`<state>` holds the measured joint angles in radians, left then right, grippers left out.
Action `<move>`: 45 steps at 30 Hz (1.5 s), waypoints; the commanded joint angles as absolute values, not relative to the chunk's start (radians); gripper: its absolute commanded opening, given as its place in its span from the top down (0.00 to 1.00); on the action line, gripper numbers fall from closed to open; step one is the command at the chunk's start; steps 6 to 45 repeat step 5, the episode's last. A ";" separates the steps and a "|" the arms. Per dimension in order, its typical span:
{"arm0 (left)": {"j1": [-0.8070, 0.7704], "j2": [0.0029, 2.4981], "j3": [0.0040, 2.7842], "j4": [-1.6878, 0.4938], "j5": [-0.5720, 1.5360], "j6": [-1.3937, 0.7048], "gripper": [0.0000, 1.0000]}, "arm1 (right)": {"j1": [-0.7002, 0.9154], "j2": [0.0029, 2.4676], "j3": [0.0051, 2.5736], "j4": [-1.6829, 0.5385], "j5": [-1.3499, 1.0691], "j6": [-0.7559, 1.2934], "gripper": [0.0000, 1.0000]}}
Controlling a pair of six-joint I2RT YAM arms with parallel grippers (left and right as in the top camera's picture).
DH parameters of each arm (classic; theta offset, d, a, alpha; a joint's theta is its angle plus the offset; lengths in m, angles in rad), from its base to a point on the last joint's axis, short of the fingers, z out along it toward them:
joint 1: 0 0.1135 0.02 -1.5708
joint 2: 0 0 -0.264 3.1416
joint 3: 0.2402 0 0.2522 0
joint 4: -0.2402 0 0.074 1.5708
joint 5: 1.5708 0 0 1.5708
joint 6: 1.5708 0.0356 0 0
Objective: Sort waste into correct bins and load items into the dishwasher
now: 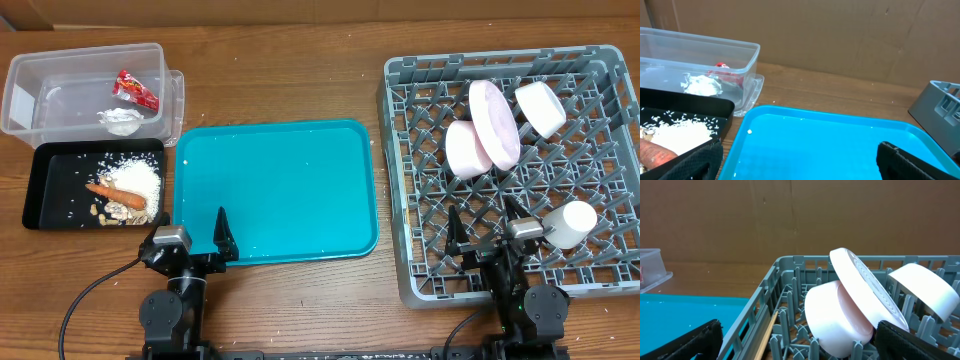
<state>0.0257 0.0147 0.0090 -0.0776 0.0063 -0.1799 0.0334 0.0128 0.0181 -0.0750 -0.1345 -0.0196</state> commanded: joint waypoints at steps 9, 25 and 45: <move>0.019 0.004 0.005 -0.077 0.012 -0.160 0.00 | 0.033 0.003 0.008 -0.070 -0.143 -0.023 0.00; 0.019 0.004 0.005 -0.077 0.012 -0.160 0.00 | 0.033 0.003 0.008 -0.070 -0.143 -0.023 0.00; 0.019 0.004 0.005 -0.077 0.012 -0.160 0.00 | 0.033 0.003 0.008 -0.070 -0.143 -0.023 0.00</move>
